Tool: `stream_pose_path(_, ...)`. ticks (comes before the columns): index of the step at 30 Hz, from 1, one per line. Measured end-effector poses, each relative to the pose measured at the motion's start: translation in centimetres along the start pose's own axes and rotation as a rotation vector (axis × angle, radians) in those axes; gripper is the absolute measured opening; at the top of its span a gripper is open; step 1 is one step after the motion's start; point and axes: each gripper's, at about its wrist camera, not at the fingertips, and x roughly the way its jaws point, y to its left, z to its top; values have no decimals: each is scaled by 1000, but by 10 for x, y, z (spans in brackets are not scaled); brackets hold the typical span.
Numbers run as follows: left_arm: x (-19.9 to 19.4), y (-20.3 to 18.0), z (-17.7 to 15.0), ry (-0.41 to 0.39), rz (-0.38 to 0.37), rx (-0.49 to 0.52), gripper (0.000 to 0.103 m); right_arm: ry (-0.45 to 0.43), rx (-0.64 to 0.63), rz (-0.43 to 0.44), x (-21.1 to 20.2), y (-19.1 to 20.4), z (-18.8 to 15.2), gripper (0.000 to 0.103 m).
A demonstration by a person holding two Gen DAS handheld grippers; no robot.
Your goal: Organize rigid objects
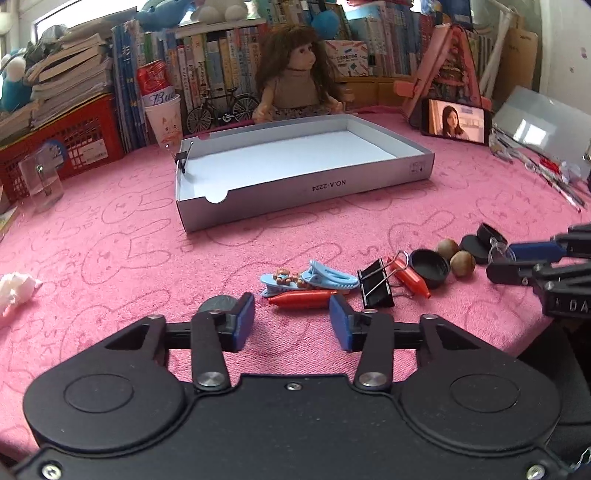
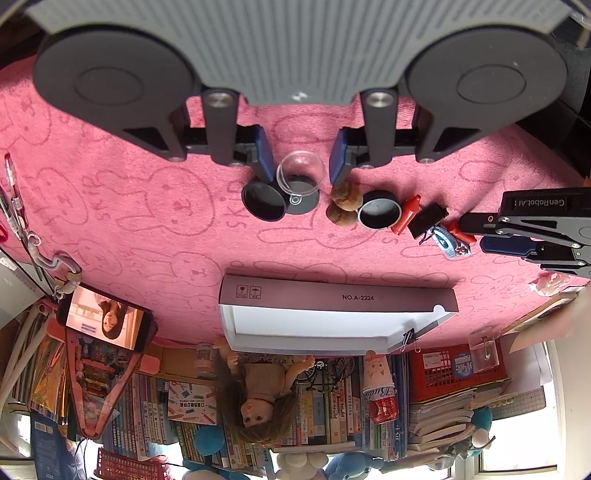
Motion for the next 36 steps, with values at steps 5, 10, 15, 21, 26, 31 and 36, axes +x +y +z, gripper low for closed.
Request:
stream_pose_path(5, 1, -4, 1, -22, 9, -33, 53, 3, -4, 4, 1, 1, 0, 51)
stream_pose_path(10, 10, -6, 2, -13, 17, -45, 53, 6, -10, 2, 0, 1, -1, 53)
stream_pose_path(15, 11, -7, -1, -13, 10, -47, 44, 7, -12, 5, 0, 1, -2, 53)
stream_pose_path(21, 8, -8, -1, -11, 7, -62, 42, 18, -26, 29, 1, 5, -1, 40)
stream_pose_path(26, 2, -9, 1, -21, -7, -66, 42, 16, -26, 29, 0, 5, -1, 33)
stream_pose_path(31, -1, -8, 5, -31, -1, -76, 42, 7, -24, 30, -1, 5, 1, 33)
stream_pose_path(36, -5, -5, 9, -47, 5, -86, 42, 0, -14, 36, -3, 4, 5, 33)
